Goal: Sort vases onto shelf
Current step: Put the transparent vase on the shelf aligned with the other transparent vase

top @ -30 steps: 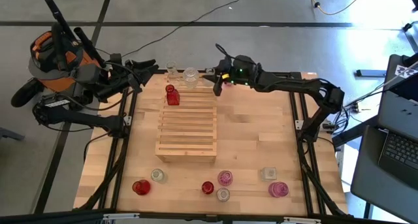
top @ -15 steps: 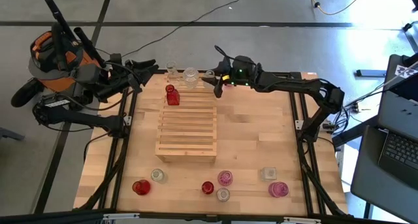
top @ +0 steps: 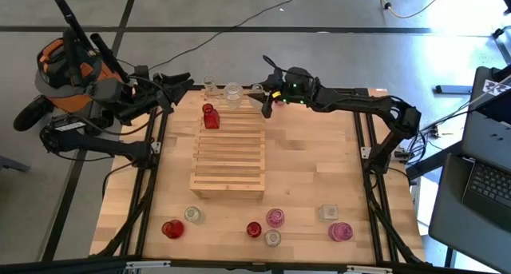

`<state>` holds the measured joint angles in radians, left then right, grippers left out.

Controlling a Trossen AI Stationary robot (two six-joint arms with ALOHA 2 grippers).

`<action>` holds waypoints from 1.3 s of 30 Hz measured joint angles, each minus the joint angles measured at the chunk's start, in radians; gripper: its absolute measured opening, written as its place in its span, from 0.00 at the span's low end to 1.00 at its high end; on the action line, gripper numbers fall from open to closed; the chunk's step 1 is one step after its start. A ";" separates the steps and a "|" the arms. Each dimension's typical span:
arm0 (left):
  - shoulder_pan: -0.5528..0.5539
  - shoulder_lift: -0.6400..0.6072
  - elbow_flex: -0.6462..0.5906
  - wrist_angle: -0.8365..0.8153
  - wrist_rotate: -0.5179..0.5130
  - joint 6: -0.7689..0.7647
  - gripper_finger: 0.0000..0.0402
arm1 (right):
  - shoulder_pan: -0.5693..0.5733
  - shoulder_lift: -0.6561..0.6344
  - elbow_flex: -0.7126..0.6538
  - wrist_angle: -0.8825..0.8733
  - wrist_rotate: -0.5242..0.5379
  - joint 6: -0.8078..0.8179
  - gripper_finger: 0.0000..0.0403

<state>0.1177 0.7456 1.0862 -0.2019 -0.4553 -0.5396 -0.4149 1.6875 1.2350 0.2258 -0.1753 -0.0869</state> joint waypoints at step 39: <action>0.000 0.000 0.000 0.000 0.000 0.000 0.68 | -0.005 0.084 0.113 0.040 -0.028 0.000 0.61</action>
<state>0.1177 0.7456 1.0862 -0.2016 -0.4553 -0.5396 -0.4194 1.7710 1.3477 0.2658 -0.2036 -0.0865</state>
